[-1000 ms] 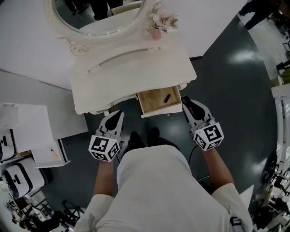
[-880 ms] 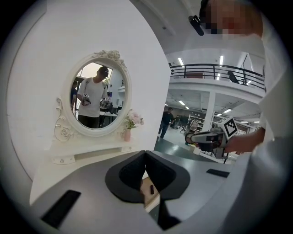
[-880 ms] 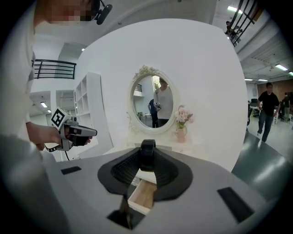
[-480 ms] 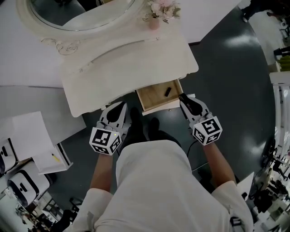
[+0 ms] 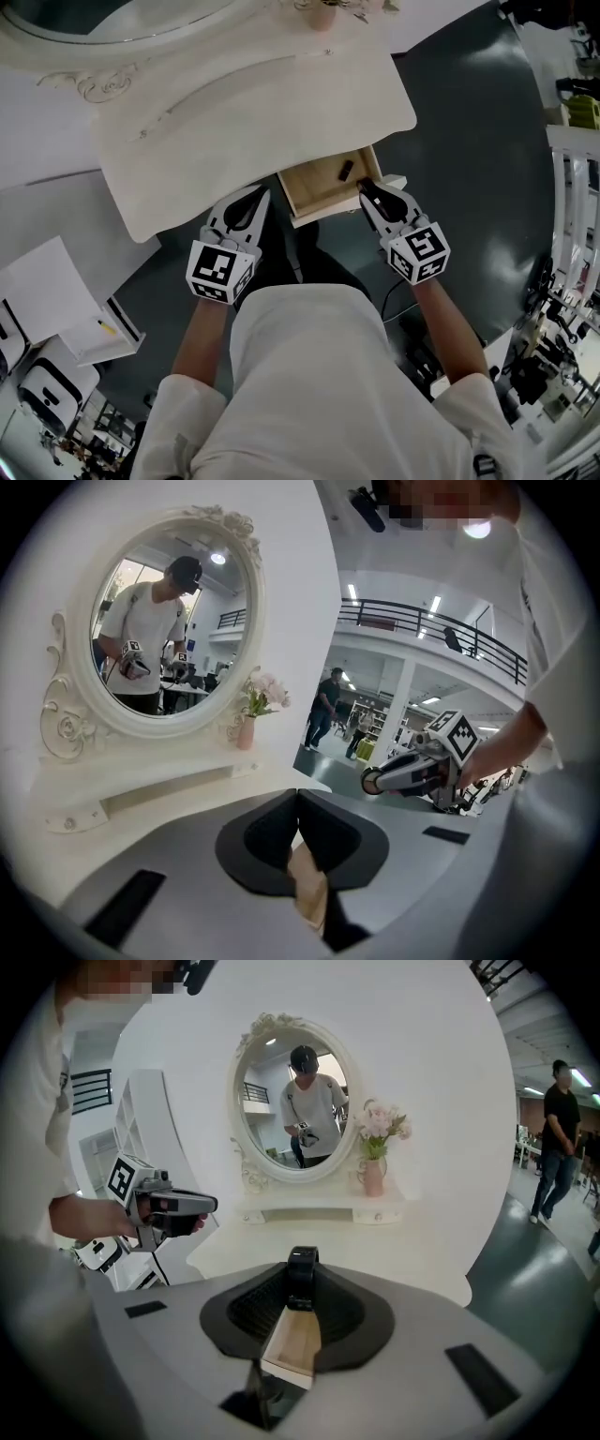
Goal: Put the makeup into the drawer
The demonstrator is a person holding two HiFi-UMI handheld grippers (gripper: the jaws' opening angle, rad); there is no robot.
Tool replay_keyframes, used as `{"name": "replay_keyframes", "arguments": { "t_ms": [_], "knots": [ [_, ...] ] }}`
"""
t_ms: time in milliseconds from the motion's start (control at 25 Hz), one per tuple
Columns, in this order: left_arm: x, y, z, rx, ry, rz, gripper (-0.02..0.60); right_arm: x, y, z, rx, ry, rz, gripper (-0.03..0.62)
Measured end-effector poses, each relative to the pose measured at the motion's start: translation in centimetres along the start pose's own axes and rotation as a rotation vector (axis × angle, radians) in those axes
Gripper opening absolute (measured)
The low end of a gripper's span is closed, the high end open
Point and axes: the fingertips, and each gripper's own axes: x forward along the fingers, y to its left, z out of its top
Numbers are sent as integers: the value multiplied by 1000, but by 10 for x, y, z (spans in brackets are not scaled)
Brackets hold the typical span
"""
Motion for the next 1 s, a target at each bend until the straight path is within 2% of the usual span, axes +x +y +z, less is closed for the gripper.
{"name": "replay_keyframes", "arguments": {
  "t_ms": [240,400,680,1000],
  "knots": [
    [21,12,-25,-28,47,-28,17,37,-2,-21,17,75,4,92],
    [30,18,-43,-21,73,-21,17,62,-6,-44,28,133,1,92],
    [49,14,-68,-50,106,-40,17,96,-12,-84,61,223,16,92],
    [52,20,-86,-71,116,-39,17,135,-7,-117,20,322,61,92]
  ]
}}
